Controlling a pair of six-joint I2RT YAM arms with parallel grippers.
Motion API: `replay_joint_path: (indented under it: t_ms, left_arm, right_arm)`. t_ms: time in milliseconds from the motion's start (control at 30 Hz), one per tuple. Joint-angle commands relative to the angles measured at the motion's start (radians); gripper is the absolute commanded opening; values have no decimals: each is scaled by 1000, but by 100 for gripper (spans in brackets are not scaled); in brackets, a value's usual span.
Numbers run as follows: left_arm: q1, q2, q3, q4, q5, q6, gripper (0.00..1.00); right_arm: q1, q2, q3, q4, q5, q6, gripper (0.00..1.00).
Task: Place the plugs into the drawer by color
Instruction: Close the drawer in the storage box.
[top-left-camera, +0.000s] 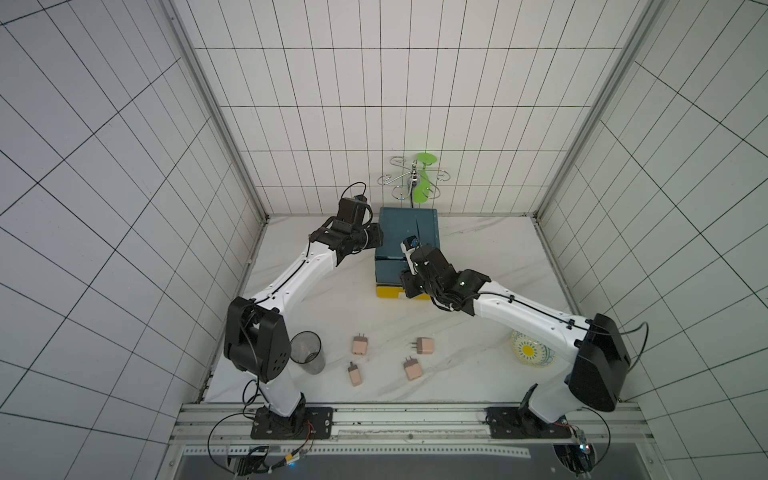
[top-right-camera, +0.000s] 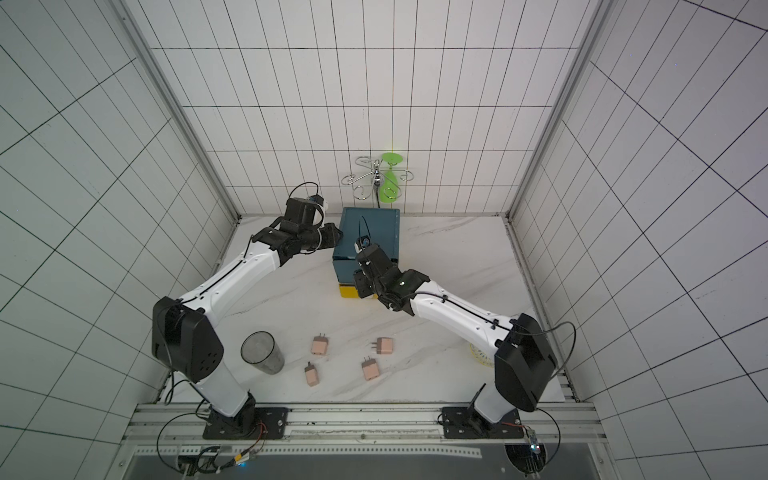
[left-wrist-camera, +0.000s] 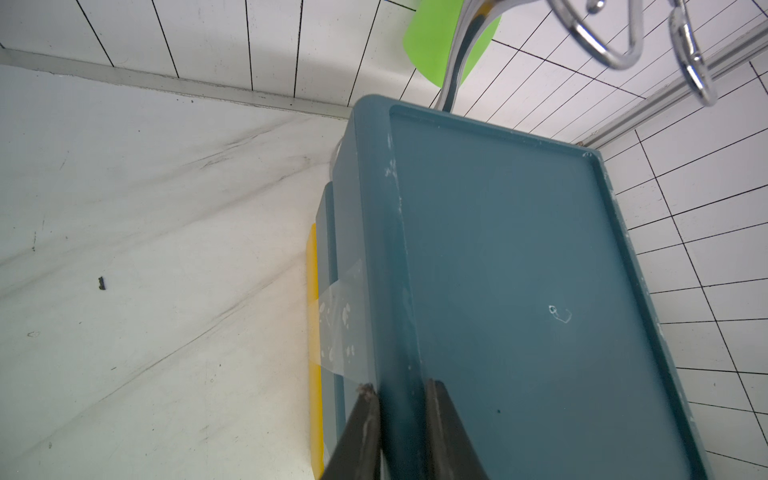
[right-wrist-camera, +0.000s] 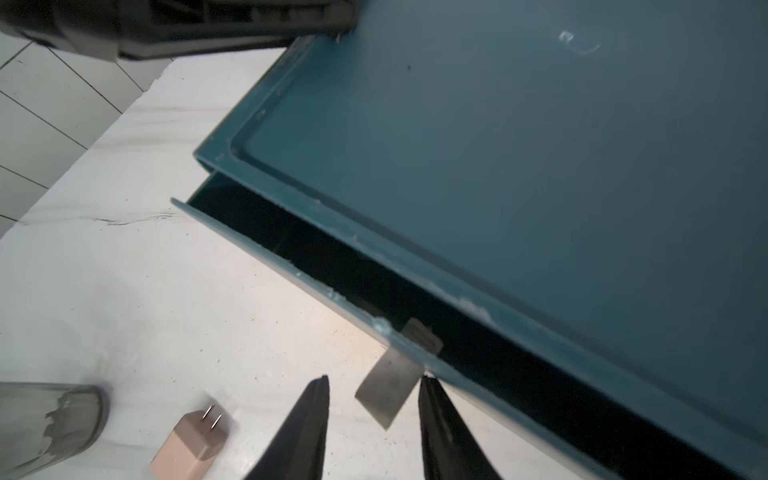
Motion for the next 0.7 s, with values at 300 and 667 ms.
replay_joint_path:
  t_ms: [300, 667]
  left_arm:
    - [-10, -27, -92, -59, 61, -66, 34]
    - [-5, -410, -399, 200, 40, -238, 57]
  right_arm:
    - [68, 58, 130, -12, 143, -86, 42]
    - [65, -176, 2, -32, 11, -15, 48]
